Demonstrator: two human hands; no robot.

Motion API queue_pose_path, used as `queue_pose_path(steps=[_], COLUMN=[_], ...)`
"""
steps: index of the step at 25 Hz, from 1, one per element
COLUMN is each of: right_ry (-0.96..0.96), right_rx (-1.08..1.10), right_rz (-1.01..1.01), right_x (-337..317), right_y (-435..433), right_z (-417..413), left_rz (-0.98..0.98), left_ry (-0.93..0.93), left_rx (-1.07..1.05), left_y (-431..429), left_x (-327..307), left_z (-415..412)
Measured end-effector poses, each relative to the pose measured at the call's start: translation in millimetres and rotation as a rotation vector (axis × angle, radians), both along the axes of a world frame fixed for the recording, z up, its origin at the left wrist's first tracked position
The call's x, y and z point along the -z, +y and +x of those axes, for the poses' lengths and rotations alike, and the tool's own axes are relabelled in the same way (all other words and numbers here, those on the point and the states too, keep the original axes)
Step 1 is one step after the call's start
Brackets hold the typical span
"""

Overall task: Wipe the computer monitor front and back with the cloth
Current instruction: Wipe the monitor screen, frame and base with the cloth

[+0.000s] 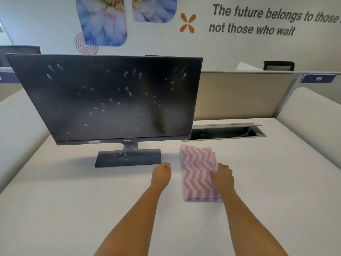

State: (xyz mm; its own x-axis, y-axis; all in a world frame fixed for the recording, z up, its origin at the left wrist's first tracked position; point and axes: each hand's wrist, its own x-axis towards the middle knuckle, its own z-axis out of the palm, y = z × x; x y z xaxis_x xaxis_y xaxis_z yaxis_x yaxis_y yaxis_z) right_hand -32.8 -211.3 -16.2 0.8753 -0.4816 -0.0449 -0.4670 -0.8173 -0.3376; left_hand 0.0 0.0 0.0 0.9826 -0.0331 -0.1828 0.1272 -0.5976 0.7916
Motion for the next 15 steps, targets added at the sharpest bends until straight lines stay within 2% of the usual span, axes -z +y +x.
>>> queue_pose_path(steps=[7, 11, 15], right_ry=[0.047, 0.030, 0.043], right_rx=[-0.104, -0.090, -0.097], right_rz=[0.078, 0.118, 0.309], right_x=[20, 33, 35], right_y=[-35, -41, -43], right_z=[26, 31, 38], left_rz=[-0.096, -0.161, -0.265], left_ry=[0.144, 0.265, 0.357], left_rx=[-0.073, -0.148, -0.175], left_y=[-63, -79, -85], left_x=[11, 24, 31], left_z=[11, 17, 22])
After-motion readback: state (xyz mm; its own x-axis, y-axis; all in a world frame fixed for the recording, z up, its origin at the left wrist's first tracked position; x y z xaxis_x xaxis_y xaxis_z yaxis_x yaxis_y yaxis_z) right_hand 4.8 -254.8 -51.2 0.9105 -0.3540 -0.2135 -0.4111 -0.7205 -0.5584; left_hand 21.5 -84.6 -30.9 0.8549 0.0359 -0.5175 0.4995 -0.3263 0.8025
